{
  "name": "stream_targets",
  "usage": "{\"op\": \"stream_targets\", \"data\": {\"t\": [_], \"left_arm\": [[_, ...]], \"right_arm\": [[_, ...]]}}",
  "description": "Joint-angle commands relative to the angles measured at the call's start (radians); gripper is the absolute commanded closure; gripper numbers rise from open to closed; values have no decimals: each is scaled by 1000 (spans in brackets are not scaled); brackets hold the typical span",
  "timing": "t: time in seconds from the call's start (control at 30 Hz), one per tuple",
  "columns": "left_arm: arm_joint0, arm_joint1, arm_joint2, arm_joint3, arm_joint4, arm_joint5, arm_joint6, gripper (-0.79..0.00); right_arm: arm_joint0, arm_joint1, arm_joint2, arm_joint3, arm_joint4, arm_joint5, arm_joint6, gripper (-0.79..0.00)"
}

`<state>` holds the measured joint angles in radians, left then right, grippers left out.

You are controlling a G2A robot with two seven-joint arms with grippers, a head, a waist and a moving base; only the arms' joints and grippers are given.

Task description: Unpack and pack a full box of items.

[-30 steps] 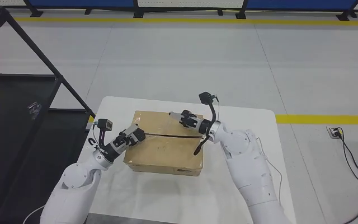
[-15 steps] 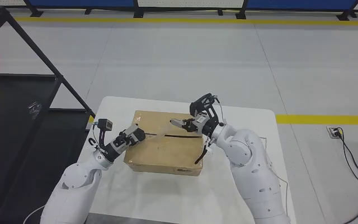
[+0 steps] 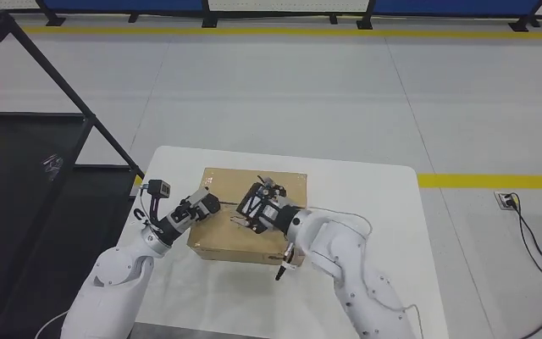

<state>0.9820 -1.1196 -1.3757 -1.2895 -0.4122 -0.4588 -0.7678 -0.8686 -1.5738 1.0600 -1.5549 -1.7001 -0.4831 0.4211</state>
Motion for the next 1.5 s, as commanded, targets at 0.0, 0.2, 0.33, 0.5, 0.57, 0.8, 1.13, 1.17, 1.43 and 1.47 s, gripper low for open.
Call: {"op": "stream_targets", "data": {"t": [0.0, 0.2, 0.33, 0.5, 0.57, 0.8, 1.13, 1.17, 1.43, 1.47], "left_arm": [[0, 0, -1, 0, -1, 1, 2, -785], [0, 1, -14, 8, -15, -7, 3, -785], [4, 3, -26, 10, -24, -11, -1, -785], [12, 5, -37, 9, -33, -14, -5, -785], [14, 6, -42, 8, -36, -16, -5, -785], [11, 10, -61, 18, -48, -13, -16, -785], [22, 11, -64, 16, -46, -23, -21, -785], [22, 11, -63, 14, -46, -22, -21, -785], [20, 11, -57, 11, -39, -18, -17, -785], [20, 11, -56, 11, -37, -19, -17, -785]], "right_arm": [[-9, -3, -50, -13, -146, 69, 25, -785], [-5, -23, -181, 6, -344, 236, 118, -785], [35, -45, -245, 56, -422, 303, 214, -785], [88, -73, -290, 121, -469, 362, 292, -785], [106, -84, -300, 149, -476, 378, 316, -785], [145, -111, -290, 205, -424, 371, 331, -785], [158, -120, -219, 223, -345, 347, 250, -314], [160, -120, -212, 224, -338, 344, 243, -277], [165, -121, -177, 225, -310, 282, 204, -83], [163, -121, -174, 222, -309, 273, 201, -58]]}}
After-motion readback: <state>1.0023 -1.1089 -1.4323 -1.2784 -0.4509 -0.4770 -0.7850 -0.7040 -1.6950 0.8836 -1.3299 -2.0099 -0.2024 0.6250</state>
